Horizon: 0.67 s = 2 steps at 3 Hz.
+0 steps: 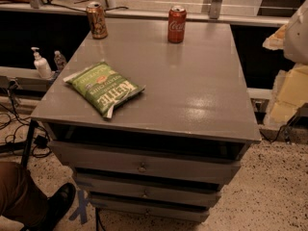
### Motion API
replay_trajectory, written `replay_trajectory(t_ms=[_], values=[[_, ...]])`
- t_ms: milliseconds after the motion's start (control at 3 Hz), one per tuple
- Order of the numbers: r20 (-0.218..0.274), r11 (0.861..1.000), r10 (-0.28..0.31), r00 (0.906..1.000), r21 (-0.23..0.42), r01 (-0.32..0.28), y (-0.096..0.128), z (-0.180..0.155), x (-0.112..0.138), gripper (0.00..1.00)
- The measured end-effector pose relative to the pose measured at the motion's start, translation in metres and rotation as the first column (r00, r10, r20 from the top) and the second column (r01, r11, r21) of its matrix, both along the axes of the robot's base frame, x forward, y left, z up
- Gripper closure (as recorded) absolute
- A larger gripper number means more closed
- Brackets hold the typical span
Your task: Move coke can near green jalapeno chip bag
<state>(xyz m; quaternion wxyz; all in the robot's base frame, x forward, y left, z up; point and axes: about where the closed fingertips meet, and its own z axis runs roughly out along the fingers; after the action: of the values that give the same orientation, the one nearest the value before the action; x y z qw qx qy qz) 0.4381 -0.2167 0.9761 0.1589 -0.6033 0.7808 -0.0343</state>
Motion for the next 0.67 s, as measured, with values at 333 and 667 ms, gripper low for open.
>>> replay_trajectory(t_ms=[333, 667], values=[[0.000, 1.000, 0.000, 1.0000, 0.000, 0.000, 0.0000, 0.0000, 0.0000, 0.00], [0.012, 1.000, -0.005, 0.9999, 0.016, 0.005, -0.0027, 0.0042, -0.0001, 0.00]])
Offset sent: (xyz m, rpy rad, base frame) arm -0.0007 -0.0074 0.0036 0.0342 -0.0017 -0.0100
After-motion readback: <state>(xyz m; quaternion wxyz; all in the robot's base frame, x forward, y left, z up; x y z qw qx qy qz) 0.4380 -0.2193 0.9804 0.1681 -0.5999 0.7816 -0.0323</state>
